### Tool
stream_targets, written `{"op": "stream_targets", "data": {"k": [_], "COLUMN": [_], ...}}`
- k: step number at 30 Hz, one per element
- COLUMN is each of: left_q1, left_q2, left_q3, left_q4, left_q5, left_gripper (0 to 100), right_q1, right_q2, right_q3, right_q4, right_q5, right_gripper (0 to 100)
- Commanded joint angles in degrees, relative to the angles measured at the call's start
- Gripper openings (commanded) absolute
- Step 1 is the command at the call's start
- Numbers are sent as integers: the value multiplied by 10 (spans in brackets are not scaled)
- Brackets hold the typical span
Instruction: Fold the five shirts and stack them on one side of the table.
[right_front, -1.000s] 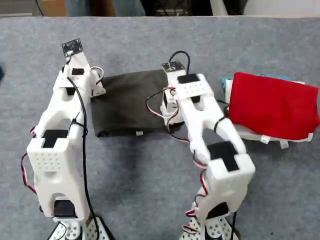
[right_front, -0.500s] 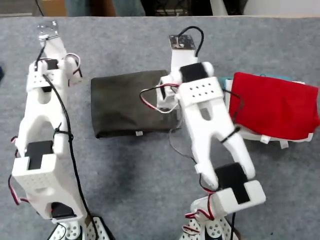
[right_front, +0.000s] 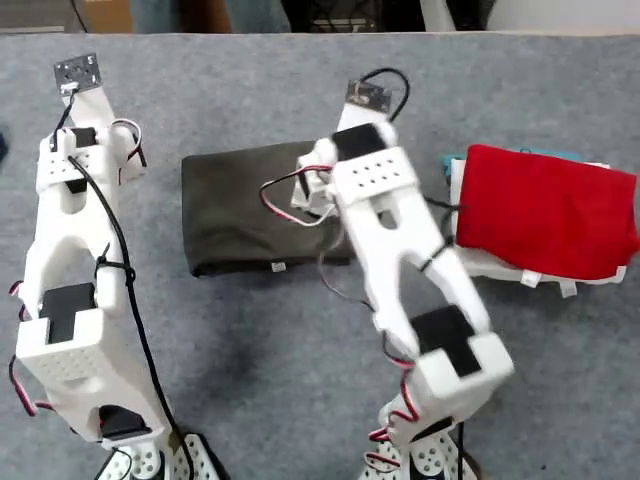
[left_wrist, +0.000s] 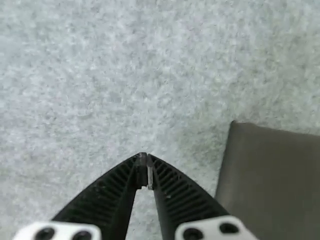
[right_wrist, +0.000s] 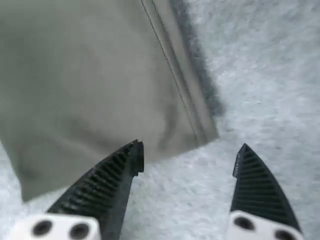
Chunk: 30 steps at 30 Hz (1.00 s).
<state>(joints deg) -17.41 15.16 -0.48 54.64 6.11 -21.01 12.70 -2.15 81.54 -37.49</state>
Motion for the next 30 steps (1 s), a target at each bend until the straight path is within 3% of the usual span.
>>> {"op": "stream_targets", "data": {"k": [1, 6, 9, 13, 21, 30], "left_q1": [-13, -25, -26, -26, -32, -32], "left_q2": [-33, -33, -33, -33, -33, -33], "left_q3": [8, 20, 21, 21, 18, 18], "left_q4": [3, 3, 3, 3, 3, 3], "left_q5": [-2, -4, -5, -5, -5, -5], "left_gripper": [29, 29, 29, 29, 29, 29], "right_q1": [-11, -11, -11, -11, -11, -8], "right_q2": [71, 178, 238, 308, 320, 315], "right_q3": [-36, -95, -129, -167, -242, -249], "right_q4": [-30, -49, -51, -45, 67, 79], "right_q5": [-33, -54, -48, -30, 33, 50], "right_gripper": [317, 459, 462, 378, 74, 13]}}
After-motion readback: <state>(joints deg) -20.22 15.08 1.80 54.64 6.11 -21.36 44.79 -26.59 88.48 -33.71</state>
